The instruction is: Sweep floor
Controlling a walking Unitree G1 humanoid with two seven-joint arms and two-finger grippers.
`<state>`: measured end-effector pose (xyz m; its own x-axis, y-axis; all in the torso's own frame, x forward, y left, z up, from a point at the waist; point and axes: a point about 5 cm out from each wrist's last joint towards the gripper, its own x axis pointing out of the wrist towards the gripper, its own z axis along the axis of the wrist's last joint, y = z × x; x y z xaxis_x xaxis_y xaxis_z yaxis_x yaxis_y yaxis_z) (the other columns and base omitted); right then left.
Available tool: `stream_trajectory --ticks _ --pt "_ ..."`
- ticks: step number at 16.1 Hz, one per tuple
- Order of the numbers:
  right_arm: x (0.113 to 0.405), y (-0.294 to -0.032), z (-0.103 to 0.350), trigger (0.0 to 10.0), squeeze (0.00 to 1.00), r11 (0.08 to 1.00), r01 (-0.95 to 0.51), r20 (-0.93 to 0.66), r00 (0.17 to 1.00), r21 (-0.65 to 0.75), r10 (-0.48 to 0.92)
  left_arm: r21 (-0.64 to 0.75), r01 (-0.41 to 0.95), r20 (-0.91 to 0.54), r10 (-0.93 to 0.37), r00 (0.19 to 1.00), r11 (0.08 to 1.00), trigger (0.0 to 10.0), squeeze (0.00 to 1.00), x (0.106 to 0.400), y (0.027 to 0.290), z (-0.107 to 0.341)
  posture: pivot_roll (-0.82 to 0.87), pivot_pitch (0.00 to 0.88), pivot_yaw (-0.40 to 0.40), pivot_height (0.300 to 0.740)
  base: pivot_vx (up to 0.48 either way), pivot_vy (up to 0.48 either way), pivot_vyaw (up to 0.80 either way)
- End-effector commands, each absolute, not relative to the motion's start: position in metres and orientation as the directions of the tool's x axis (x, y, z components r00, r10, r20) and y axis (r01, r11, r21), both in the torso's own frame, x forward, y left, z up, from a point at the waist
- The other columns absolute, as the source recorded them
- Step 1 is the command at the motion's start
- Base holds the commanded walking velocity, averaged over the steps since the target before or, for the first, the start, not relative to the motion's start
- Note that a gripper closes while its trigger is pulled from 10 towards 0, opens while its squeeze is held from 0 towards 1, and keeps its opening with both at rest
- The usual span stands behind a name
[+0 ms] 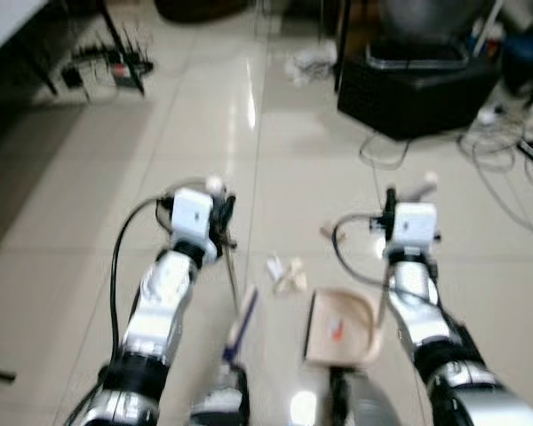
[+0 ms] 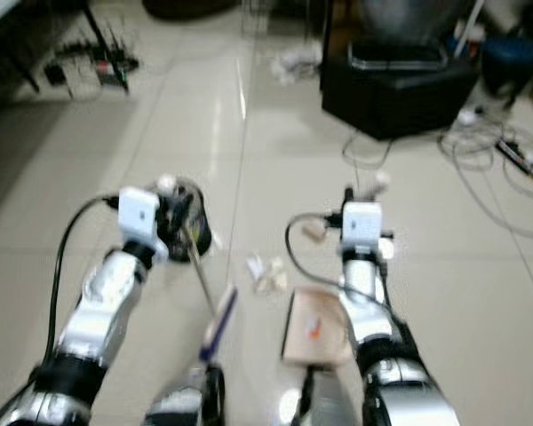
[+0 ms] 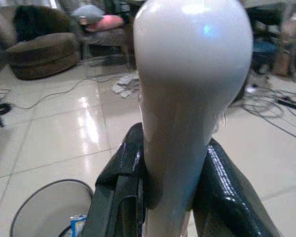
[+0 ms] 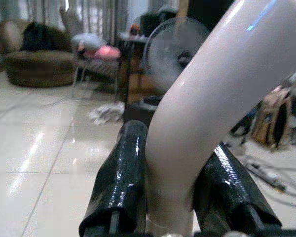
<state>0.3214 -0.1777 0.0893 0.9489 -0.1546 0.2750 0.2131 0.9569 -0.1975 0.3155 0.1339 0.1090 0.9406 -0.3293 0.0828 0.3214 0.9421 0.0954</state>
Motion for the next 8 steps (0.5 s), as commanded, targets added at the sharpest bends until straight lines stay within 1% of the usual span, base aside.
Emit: stream_trajectory --ticks 1,3,4,5,8 --pt "0.316 -0.186 0.079 10.0 0.00 0.943 0.221 0.237 0.958 -0.247 -0.162 0.115 0.326 0.125 -0.339 0.932 0.938 10.0 0.00 0.318 0.133 0.119 0.09 0.216 0.103 0.740 0.000 0.000 0.00" --pt "0.316 -0.190 0.084 10.0 0.00 0.940 0.250 0.261 0.947 -0.231 -0.188 0.114 0.315 0.126 -0.328 0.936 0.942 10.0 0.00 0.320 0.133 0.119 0.08 0.205 0.103 0.740 0.000 0.000 0.00" --pt "0.314 -0.195 0.086 10.0 0.00 0.941 0.290 0.275 0.932 -0.176 -0.236 0.111 0.303 0.115 -0.315 0.942 0.946 10.0 0.00 0.320 0.134 0.117 0.05 0.185 0.098 0.740 0.000 0.000 0.00" --pt "0.311 -0.197 0.088 10.0 0.00 0.942 0.304 0.284 0.924 -0.144 -0.255 0.101 0.287 0.108 -0.297 0.949 0.953 10.0 0.00 0.319 0.137 0.115 0.03 0.167 0.092 0.740 0.000 0.000 0.00" --pt "0.303 -0.201 0.102 10.0 0.00 0.956 0.284 0.313 0.917 -0.073 -0.248 0.137 0.242 0.110 -0.257 0.960 0.961 10.0 0.00 0.311 0.152 0.112 -0.01 0.140 0.077 0.740 0.000 0.000 0.00"
